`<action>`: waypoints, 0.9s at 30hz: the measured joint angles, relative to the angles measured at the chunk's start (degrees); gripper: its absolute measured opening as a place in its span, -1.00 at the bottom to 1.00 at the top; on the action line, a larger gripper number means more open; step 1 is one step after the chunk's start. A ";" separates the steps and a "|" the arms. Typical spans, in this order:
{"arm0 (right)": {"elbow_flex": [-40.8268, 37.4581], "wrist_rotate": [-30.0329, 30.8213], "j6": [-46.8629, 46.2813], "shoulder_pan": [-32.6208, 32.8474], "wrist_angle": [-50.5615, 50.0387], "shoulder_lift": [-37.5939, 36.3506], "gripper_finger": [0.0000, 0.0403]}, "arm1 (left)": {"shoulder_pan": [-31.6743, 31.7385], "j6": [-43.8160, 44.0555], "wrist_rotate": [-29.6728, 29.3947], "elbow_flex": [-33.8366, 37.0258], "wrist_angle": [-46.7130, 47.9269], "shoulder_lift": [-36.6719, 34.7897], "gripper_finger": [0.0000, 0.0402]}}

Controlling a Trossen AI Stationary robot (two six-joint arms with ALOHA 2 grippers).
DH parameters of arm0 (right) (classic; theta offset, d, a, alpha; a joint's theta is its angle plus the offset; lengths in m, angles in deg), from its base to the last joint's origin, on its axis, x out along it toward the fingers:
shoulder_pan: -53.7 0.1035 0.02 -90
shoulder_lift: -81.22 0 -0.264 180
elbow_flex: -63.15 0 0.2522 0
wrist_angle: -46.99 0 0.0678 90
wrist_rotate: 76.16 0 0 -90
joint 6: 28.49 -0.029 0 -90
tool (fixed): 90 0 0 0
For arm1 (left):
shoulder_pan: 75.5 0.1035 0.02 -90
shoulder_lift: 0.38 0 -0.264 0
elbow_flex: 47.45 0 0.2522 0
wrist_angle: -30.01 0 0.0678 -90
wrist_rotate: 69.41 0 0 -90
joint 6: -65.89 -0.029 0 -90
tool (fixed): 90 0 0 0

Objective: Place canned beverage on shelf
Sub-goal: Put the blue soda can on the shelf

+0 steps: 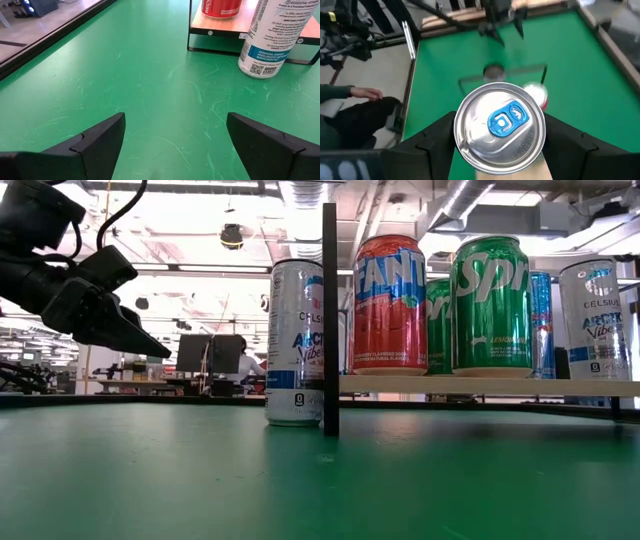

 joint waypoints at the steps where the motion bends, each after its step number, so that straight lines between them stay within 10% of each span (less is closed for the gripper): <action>1: -1.99 2.30 -2.93 2.90 -0.44 -1.45 0.33 | 0.00 -0.02 0.02 0.00 0.00 0.00 0.66; 12: -21.37 12.83 -24.31 23.86 -0.74 -6.21 0.33 | 0.02 0.00 0.02 0.01 0.00 0.01 0.66; 27: -26.41 22.33 -37.31 27.28 -7.94 3.87 0.33 | 0.02 0.00 0.02 0.00 0.00 0.02 0.66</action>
